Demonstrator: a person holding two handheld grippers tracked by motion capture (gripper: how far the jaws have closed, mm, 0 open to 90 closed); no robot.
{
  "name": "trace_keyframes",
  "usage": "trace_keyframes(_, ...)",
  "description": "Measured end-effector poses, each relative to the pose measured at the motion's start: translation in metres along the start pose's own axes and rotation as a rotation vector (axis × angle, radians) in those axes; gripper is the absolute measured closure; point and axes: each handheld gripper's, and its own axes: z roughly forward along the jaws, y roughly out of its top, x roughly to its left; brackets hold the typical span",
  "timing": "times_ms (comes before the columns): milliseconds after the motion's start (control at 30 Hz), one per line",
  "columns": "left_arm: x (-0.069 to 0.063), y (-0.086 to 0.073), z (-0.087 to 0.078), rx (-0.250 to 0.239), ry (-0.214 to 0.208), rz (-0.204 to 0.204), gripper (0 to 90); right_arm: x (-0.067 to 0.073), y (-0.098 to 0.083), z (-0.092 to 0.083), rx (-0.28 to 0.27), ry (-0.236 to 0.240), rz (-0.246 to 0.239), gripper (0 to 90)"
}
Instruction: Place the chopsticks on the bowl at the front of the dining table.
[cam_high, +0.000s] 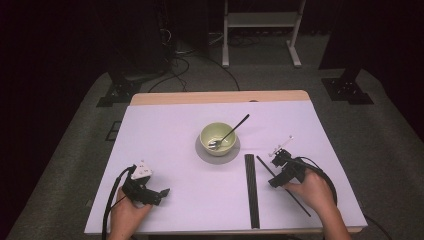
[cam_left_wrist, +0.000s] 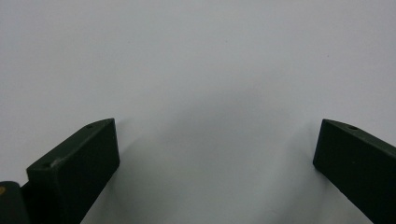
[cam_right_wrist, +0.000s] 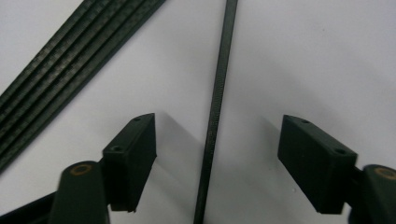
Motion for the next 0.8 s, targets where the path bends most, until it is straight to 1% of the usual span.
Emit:
trace_keyframes(33,0.0000,0.0000,0.0000,0.000,0.000,0.000,0.0,0.0011,0.0012,-0.0004,0.015,0.002,-0.011,37.4)
trace_keyframes(67,0.0000,0.0000,0.0000,0.000,0.000,0.000,0.0,0.0011,0.0012,-0.0004,0.015,0.002,-0.011,37.4)
trace_keyframes(167,0.0000,0.0000,0.0000,0.000,0.000,0.000,0.0,0.0016,0.0021,-0.0010,0.030,0.003,-0.016,46.5)
trace_keyframes(233,-0.0002,0.0000,0.0000,0.000,-0.001,-0.003,0.0,0.0011,0.0022,-0.0015,0.042,0.012,-0.008,51.5)
trace_keyframes(333,-0.0001,0.0000,0.0000,0.000,-0.001,-0.002,0.0,0.0001,0.0027,-0.0024,0.056,0.018,-0.014,58.5)
trace_keyframes(367,-0.0001,0.0000,0.0000,0.001,-0.001,-0.002,0.0,-0.0004,0.0034,-0.0028,0.066,0.023,-0.016,63.3)
trace_keyframes(433,0.0000,0.0000,-0.0002,0.003,-0.001,0.000,0.0,-0.0009,0.0037,-0.0028,0.069,0.025,-0.012,64.1)
trace_keyframes(500,0.0000,0.0000,-0.0001,0.002,-0.001,0.000,0.0,-0.0020,0.0043,-0.0032,0.078,0.028,-0.003,68.6)
trace_keyframes(567,0.0000,0.0000,-0.0002,0.003,-0.001,0.000,0.0,-0.0029,0.0047,-0.0036,0.084,0.042,0.008,71.7)
trace_keyframes(767,0.0000,0.0000,-0.0001,0.003,-0.001,0.000,0.0,-0.0018,0.0049,-0.0037,0.102,0.051,0.006,78.7)
trace_keyframes(800,0.0001,0.0000,-0.0002,0.003,-0.001,0.000,0.0,-0.0018,0.0049,-0.0037,0.102,0.051,0.006,78.7)
